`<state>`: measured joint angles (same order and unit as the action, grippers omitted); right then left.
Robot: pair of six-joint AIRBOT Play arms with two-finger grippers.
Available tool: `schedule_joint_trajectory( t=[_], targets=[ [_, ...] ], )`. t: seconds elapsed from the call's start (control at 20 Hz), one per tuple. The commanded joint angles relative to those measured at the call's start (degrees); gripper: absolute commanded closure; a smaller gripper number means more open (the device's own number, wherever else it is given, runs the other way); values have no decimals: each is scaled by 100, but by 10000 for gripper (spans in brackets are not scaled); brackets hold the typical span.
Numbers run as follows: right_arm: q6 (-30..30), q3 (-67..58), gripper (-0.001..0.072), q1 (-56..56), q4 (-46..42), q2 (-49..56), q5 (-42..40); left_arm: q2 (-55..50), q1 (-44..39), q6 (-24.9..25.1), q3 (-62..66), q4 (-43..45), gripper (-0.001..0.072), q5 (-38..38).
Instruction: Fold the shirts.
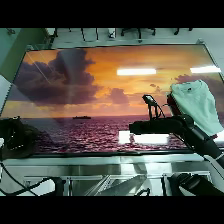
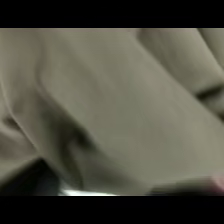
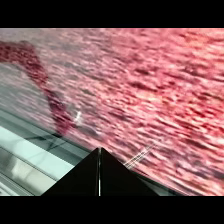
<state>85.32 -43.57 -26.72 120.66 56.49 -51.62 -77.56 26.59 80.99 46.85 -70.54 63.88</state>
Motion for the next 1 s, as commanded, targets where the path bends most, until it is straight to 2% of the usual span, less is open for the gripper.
schedule_joint_trajectory(
  t=[0.0,0.15,0.3,0.5,0.65,0.8,0.95],
  targets=[
    [-2,2,687,-4,0,2,4,-684,188,57,623,44,691,352],
    [-2,2,687,-4,2,2,4,-468,-109,144,1137,-24,692,907],
    [-2,2,687,-4,0,2,4,448,-890,238,1766,-616,692,964],
    [-2,2,687,-4,4,0,4,1735,-2507,256,2946,-1639,691,870],
    [-2,2,687,-4,2,0,4,2358,-3976,245,3342,-1768,691,457],
    [-2,2,687,-4,9,0,4,2411,-4994,-105,3171,-1773,691,378],
    [-2,2,687,-7,216,0,2,1956,-5716,-332,2518,-1823,691,162]
  ],
)
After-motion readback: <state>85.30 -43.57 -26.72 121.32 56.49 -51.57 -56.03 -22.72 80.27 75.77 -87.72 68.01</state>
